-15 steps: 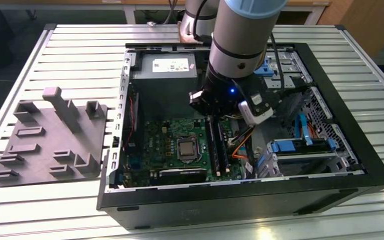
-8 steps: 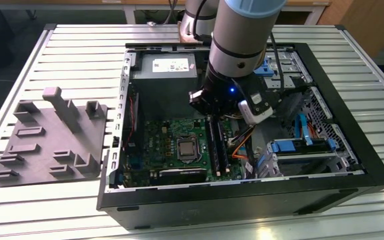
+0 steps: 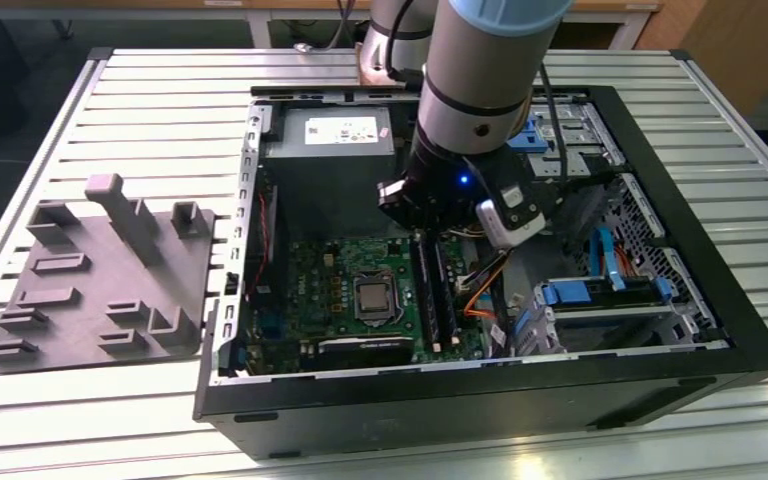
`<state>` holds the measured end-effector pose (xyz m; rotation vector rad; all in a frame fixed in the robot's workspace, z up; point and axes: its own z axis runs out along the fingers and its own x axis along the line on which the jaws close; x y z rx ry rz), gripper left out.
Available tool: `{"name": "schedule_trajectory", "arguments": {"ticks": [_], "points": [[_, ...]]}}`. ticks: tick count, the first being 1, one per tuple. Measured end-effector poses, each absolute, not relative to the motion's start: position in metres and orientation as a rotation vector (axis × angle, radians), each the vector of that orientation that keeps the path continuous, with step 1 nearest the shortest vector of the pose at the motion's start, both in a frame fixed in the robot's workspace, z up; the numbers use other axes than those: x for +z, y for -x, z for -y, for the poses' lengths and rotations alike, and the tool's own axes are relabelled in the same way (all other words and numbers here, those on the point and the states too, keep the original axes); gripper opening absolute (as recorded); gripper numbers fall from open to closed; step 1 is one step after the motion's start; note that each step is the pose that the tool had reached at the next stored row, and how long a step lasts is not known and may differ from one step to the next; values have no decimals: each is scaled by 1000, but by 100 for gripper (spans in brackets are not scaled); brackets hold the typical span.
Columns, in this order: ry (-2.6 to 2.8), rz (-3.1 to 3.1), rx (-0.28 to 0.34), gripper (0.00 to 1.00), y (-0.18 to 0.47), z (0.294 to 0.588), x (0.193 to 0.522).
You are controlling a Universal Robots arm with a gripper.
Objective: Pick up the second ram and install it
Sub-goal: 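Press down the second ram until it locks into place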
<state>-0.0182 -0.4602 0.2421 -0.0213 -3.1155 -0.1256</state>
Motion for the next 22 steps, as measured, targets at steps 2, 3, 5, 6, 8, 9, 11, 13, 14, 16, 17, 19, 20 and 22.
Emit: {"name": "schedule_trajectory", "arguments": {"ticks": [2, 3, 5, 6, 8, 9, 11, 13, 14, 16, 17, 19, 20, 22], "points": [[21, 3115, -126, 11, 18, 460, 242], [21, 3116, -126, 11, 18, 460, 241], [21, 3115, -125, 11, 18, 460, 241], [21, 3116, -126, 11, 18, 460, 240], [21, 3115, -126, 11, 18, 460, 240], [21, 3116, -126, 11, 18, 460, 240], [21, 3115, -126, 11, 18, 460, 239], [21, 3115, -126, 11, 18, 460, 239], [21, 3115, -126, 11, 18, 460, 239], [21, 3115, -126, 11, 18, 460, 238], [21, 3115, -126, 11, 18, 460, 237], [21, 3116, -126, 11, 18, 460, 236], [21, 3115, -126, 11, 18, 460, 236], [21, 3116, -126, 11, 18, 460, 236]]}}
